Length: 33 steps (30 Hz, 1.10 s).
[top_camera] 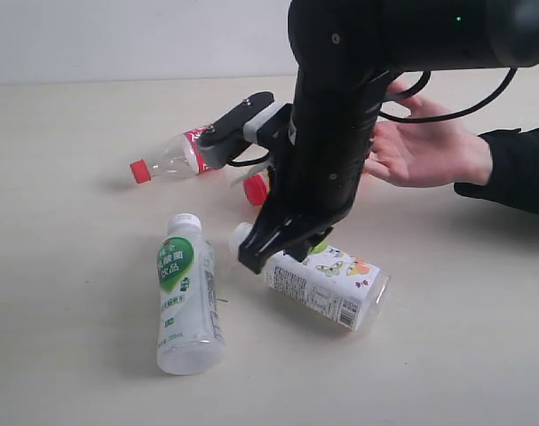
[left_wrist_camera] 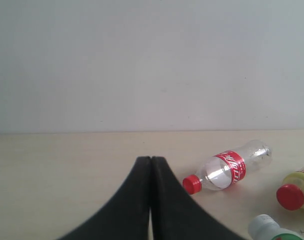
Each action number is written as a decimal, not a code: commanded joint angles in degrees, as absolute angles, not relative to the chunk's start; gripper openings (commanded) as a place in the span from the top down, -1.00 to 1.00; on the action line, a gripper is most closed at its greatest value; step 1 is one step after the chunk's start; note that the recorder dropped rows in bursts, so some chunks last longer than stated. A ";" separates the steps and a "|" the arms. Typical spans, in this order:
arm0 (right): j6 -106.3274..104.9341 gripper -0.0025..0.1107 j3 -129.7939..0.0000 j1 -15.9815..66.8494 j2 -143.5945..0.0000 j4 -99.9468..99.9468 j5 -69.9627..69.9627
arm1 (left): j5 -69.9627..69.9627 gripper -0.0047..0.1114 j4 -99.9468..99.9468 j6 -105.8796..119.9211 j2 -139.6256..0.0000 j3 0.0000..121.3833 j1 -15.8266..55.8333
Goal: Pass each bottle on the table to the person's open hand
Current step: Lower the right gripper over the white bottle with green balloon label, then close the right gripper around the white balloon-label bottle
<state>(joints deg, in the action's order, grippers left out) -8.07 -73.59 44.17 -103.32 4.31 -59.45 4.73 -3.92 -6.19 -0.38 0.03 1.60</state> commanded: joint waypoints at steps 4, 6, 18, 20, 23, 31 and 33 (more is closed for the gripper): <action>-13.72 0.61 -75.27 45.51 -105.01 11.39 -61.32 | 4.66 0.92 -3.89 -6.42 0.00 0.00 1.77; -12.92 0.61 -75.27 45.97 -105.01 5.67 -61.21 | 4.66 0.92 -3.89 -6.42 0.00 0.00 1.77; -10.68 0.26 -75.27 45.97 -105.30 -3.66 -58.53 | 4.66 0.92 -3.89 -6.42 0.00 0.00 1.77; -13.63 0.16 -75.27 45.97 -105.39 -5.07 -59.44 | 4.66 0.92 -3.89 -6.42 0.00 0.00 1.77; -15.17 -0.05 -75.27 45.97 -106.05 -5.15 -59.57 | 4.66 0.92 -3.89 -6.42 0.00 0.00 1.77; -14.92 -0.36 -75.27 45.97 -111.12 -11.82 -56.98 | 4.66 0.92 -3.89 -6.42 0.00 0.00 1.77; -13.87 -0.36 -75.27 45.97 -111.70 -13.19 -56.98 | 4.66 0.92 -3.89 -6.42 0.00 0.00 1.77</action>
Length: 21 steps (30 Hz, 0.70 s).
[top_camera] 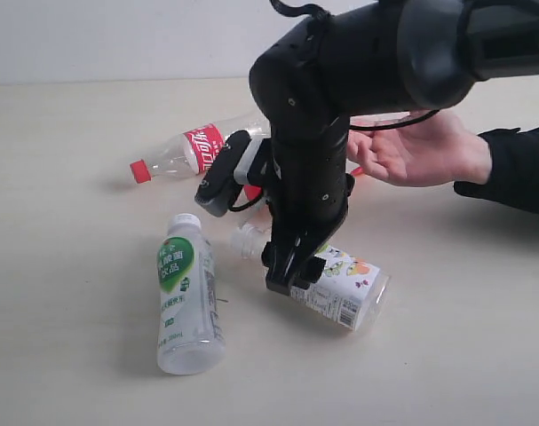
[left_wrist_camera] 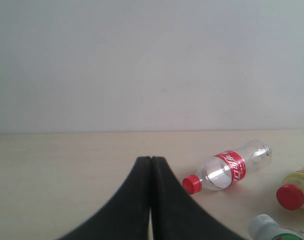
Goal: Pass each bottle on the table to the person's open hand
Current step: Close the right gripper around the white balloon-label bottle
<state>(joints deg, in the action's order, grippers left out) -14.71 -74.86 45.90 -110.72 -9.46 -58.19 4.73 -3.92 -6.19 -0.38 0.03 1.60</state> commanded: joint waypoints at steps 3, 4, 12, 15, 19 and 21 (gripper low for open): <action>-12.76 -0.36 -75.27 45.97 -112.64 -14.45 -56.72 | 4.66 0.92 -3.89 -6.42 0.00 0.00 1.77; -12.44 -0.36 -75.27 45.97 -113.06 -14.58 -56.62 | 4.66 0.92 -3.89 -6.42 0.00 0.00 1.77; -13.97 -0.36 -75.27 45.97 -117.48 -13.82 -55.59 | 4.66 0.92 -3.89 -6.42 0.00 0.00 1.77; -13.98 -0.36 -75.27 45.97 -117.85 -13.77 -55.59 | 4.66 0.92 -3.89 -6.42 0.00 0.00 1.77; -13.98 -0.36 -75.27 45.97 -117.96 -13.88 -55.59 | 4.66 0.92 -3.89 -6.42 0.00 0.00 1.77; -13.87 -0.35 -75.27 45.97 -117.96 -13.78 -55.59 | 4.66 0.92 -3.89 -6.42 0.00 0.00 1.77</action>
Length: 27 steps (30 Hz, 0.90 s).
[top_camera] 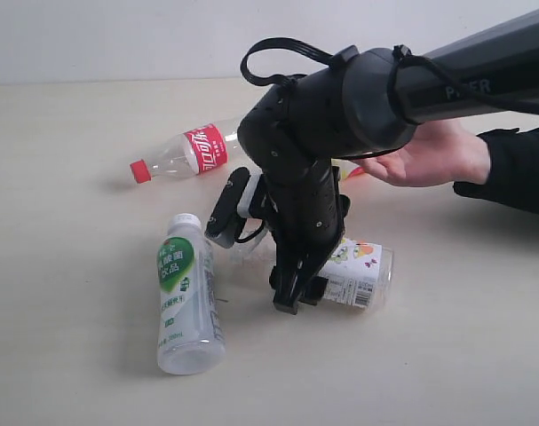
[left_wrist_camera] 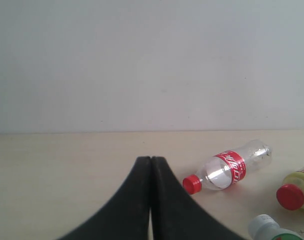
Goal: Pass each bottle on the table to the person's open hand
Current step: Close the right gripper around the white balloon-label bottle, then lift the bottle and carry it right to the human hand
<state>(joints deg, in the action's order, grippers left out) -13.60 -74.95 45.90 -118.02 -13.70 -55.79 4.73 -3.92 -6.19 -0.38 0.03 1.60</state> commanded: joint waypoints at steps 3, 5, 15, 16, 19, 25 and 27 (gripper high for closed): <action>-13.87 -0.15 -75.27 45.97 -117.96 -13.67 -55.95 | 4.66 0.92 -3.89 -6.42 0.00 0.00 1.77; -13.87 0.09 -75.27 45.97 -117.96 -13.67 -57.38 | 4.66 0.92 -3.89 -6.42 0.00 0.00 1.77; -11.60 0.96 -75.27 45.97 -117.96 -13.58 -59.73 | 4.66 0.92 -3.89 -6.42 0.00 0.00 1.77; -10.40 0.96 -75.27 45.97 -117.96 -13.58 -59.83 | 4.66 0.92 -3.89 -6.42 0.00 0.00 1.77; -7.92 0.96 -75.27 45.97 -117.45 -13.58 -61.16 | 4.66 0.92 -3.89 -6.42 0.00 0.00 1.77; -1.33 0.96 -75.27 45.97 -113.28 -13.58 -63.11 | 4.66 0.92 -3.89 -6.42 0.00 0.00 1.77; 0.32 0.96 -75.27 45.97 -110.56 -13.58 -63.51 | 4.66 0.92 -3.89 -6.42 0.00 0.00 1.77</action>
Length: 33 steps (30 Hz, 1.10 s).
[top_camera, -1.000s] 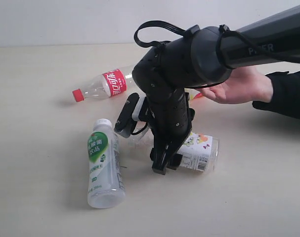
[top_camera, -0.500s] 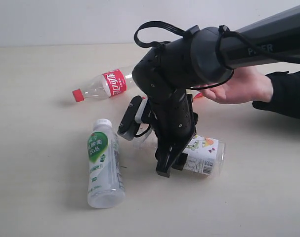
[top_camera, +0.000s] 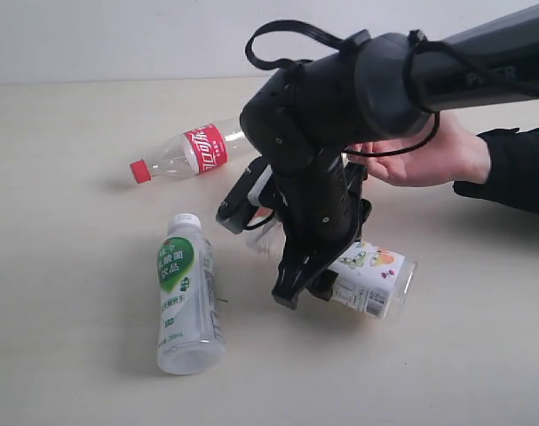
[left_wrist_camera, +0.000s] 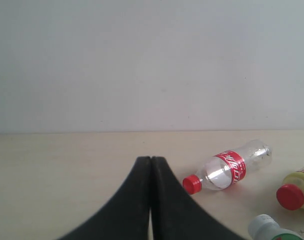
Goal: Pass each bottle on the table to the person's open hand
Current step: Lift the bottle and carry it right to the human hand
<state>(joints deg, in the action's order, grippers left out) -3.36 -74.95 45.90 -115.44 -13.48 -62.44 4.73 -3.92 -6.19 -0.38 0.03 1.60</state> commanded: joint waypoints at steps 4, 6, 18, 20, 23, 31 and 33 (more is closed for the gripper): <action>4.12 0.96 -75.27 45.97 -104.39 -13.20 -63.72 | 4.66 0.92 -3.89 -6.42 0.00 0.00 1.77; 4.86 0.96 -75.27 45.97 -101.43 -12.06 -63.86 | 4.66 0.92 -3.89 -6.42 0.00 0.00 1.77; 7.36 0.96 -75.27 45.97 -88.78 -4.07 -66.64 | 4.66 0.92 -3.89 -6.42 0.00 0.00 1.77; 11.56 0.96 -75.27 45.97 -87.97 -7.43 -68.55 | 4.66 0.92 -3.89 -6.42 0.00 0.00 1.77; 18.47 0.96 -75.27 45.97 -87.71 -15.80 -69.96 | 4.66 0.92 -3.89 -6.42 0.00 0.00 1.77; 20.93 0.96 -79.05 42.27 -88.06 -17.66 -69.96 | 4.66 0.92 -3.89 -6.42 0.00 0.00 1.77; 20.93 0.96 -80.76 40.15 -88.06 -16.11 -69.96 | 4.66 0.92 -3.89 -6.42 0.00 0.00 1.77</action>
<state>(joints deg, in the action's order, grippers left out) 20.51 -78.46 42.67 -88.21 -17.13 -70.05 4.73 -3.92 -6.19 -0.38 0.03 1.60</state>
